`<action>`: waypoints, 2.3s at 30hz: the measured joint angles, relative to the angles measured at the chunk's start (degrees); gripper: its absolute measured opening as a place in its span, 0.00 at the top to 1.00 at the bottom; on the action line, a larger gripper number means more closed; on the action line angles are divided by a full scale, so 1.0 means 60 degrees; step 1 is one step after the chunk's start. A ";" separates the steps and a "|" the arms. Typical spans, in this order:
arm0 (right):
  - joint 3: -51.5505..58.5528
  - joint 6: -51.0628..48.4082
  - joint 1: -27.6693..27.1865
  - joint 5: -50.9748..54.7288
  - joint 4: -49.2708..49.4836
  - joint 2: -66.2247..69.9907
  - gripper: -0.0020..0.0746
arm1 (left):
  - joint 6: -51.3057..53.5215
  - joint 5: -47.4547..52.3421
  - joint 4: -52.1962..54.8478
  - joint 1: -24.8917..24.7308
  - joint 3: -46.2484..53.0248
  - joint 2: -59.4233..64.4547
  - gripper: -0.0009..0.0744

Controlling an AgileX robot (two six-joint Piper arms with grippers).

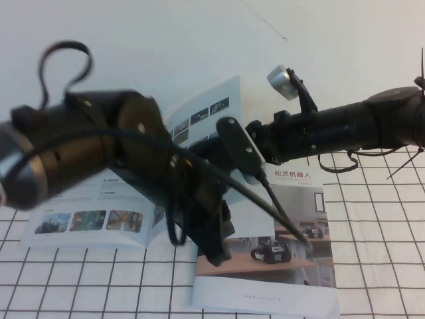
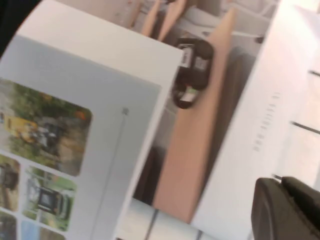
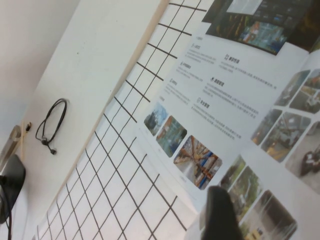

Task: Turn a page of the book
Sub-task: Open the closed book

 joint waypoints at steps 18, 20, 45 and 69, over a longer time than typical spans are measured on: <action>-0.0039 -0.0006 0.0000 0.0110 0.0532 0.0000 0.43 | -1.4852 -0.6167 1.2931 -0.2290 0.4047 0.0222 0.99; -0.0039 -0.0006 0.0000 0.0197 0.0591 0.0000 0.43 | -1.6810 -0.6168 1.4826 -0.2289 0.4140 0.0324 0.99; -0.0039 0.0090 0.0000 0.0467 -0.0088 0.0000 0.43 | -2.3087 -0.2474 1.9884 -0.2289 0.4157 0.0966 0.99; -0.0115 -0.0869 -0.0501 0.1828 -0.2051 -0.1821 0.61 | -2.3373 -0.2847 1.9884 -0.2289 0.4157 0.0966 0.99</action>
